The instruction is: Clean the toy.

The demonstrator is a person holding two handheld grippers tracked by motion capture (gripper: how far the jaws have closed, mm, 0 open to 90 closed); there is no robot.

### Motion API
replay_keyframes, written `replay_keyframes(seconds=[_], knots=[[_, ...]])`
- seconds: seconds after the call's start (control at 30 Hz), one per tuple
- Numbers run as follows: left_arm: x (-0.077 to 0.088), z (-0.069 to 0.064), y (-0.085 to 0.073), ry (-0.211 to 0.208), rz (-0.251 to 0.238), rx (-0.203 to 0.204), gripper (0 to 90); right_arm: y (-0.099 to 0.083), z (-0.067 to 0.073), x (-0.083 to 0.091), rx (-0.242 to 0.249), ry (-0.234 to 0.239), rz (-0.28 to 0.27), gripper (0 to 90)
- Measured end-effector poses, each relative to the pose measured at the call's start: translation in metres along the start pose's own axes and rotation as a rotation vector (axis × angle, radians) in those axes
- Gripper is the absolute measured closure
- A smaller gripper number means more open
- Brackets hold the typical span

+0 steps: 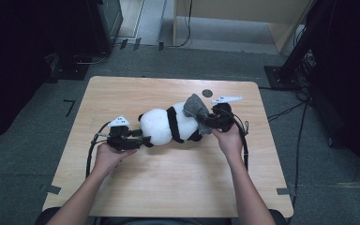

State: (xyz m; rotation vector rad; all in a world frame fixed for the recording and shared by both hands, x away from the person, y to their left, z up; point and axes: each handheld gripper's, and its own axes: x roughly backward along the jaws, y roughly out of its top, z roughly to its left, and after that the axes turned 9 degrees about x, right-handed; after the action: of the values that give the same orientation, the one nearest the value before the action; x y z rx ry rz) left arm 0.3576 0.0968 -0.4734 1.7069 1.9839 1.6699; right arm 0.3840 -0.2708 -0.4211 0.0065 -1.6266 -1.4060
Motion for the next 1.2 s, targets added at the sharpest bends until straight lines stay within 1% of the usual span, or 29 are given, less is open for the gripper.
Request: replay_keyframes(seconds=[0.03,0.07,0.1,0.13,0.17,0.2,0.23,0.27,0.3,0.37,0.43,0.47,0.53,0.6,0.63,0.7,0.73,0.77,0.8,0.83,0.87,0.9,0.97,1.0,1.03,1.07,1.13,1.17,1.2], knots=[[0.003,0.002,0.004,0.003,0.008,-0.038,38.2,0.0,-0.001,0.0,0.001,-0.002,0.001,77.9],[0.003,0.002,0.004,0.003,0.008,-0.038,37.8,0.0,-0.001,0.0,0.001,-0.002,0.001,77.9],[0.008,0.003,0.008,0.006,-0.006,-0.058,37.6,0.0,-0.001,0.0,0.004,-0.003,0.003,77.9],[0.008,0.003,0.008,0.006,-0.006,-0.058,37.1,0.0,-0.001,0.0,0.005,-0.004,0.004,77.9],[0.014,0.006,0.015,0.002,-0.034,-0.068,37.1,0.0,-0.001,0.0,0.005,-0.004,0.005,77.9],[0.016,0.008,0.018,-0.011,-0.045,-0.064,37.1,0.0,-0.001,0.0,0.005,-0.003,0.005,77.9],[0.016,0.008,0.018,-0.011,-0.045,-0.064,37.2,0.0,-0.001,0.0,0.007,-0.003,0.005,77.9],[0.016,0.013,0.022,-0.025,-0.046,-0.068,37.0,0.0,-0.001,0.0,0.008,-0.003,0.005,77.9],[0.014,0.015,0.026,-0.017,-0.027,-0.093,37.2,0.0,-0.001,0.0,0.008,-0.002,0.006,77.9],[0.012,0.018,0.031,-0.029,-0.014,-0.117,37.3,0.0,-0.001,0.0,0.008,-0.001,0.007,77.9],[0.011,0.019,0.034,-0.033,-0.01,-0.121,37.1,0.0,-0.002,0.0,0.009,0.001,0.008,77.9],[0.01,0.022,0.038,-0.062,-0.012,-0.123,36.8,0.0,-0.002,0.001,0.009,0.001,0.01,77.9],[0.01,0.025,0.043,-0.081,-0.012,-0.138,36.2,0.002,-0.002,0.001,0.014,0.002,0.017,77.9],[0.009,0.03,0.047,-0.087,-0.012,-0.135,35.9,0.003,-0.001,0.0,0.024,-0.002,0.023,77.9],[0.009,0.03,0.047,-0.087,-0.012,-0.135,35.8,0.003,-0.001,0.0,0.024,-0.002,0.023,77.9],[0.004,0.036,0.053,-0.097,-0.002,-0.14,35.4,0.003,-0.001,0.0,0.026,0.002,0.024,77.9],[0.001,0.038,0.053,-0.104,0.005,-0.151,35.4,0.003,-0.002,-0.001,0.026,0.005,0.022,77.9],[-0.003,0.04,0.053,-0.109,0.017,-0.175,35.3,0.003,-0.002,-0.001,0.024,0.01,0.022,77.9],[-0.003,0.04,0.053,-0.109,0.017,-0.175,35.2,0.002,-0.002,-0.001,0.022,0.015,0.021,77.9],[-0.011,0.042,0.053,-0.124,0.029,-0.198,34.1,0.002,-0.002,-0.002,0.022,0.018,0.02,78.0],[-0.015,0.043,0.053,-0.133,0.034,-0.2,31.0,0.001,-0.002,-0.002,0.024,0.02,0.02,78.0],[-0.018,0.045,0.053,-0.134,0.04,-0.198,26.7,0.001,-0.002,-0.003,0.024,0.02,0.024,77.9],[-0.023,0.048,0.053,-0.122,0.041,-0.193,14.5,-0.001,-0.003,-0.004,0.02,0.029,0.021,78.0],[-0.025,0.05,0.052,-0.116,0.031,-0.195,8.5,-0.002,-0.003,-0.005,0.016,0.036,0.019,78.0],[-0.025,0.05,0.052,-0.116,0.031,-0.195,2.8,-0.003,-0.004,-0.005,0.012,0.043,0.017,78.0],[-0.03,0.053,0.05,-0.139,0.035,-0.188,0.2,-0.003,-0.004,-0.006,0.01,0.048,0.017,78.0],[-0.035,0.054,0.046,-0.183,0.061,-0.181,0.0,-0.003,-0.004,-0.007,0.02,0.056,0.014,78.0],[-0.036,0.053,0.045,-0.2,0.072,-0.186,0.0,-0.003,-0.004,-0.007,0.026,0.058,0.012,78.0],[-0.036,0.053,0.045,-0.2,0.072,-0.186,0.0,-0.003,-0.003,-0.007,0.03,0.057,0.01,78.0]])
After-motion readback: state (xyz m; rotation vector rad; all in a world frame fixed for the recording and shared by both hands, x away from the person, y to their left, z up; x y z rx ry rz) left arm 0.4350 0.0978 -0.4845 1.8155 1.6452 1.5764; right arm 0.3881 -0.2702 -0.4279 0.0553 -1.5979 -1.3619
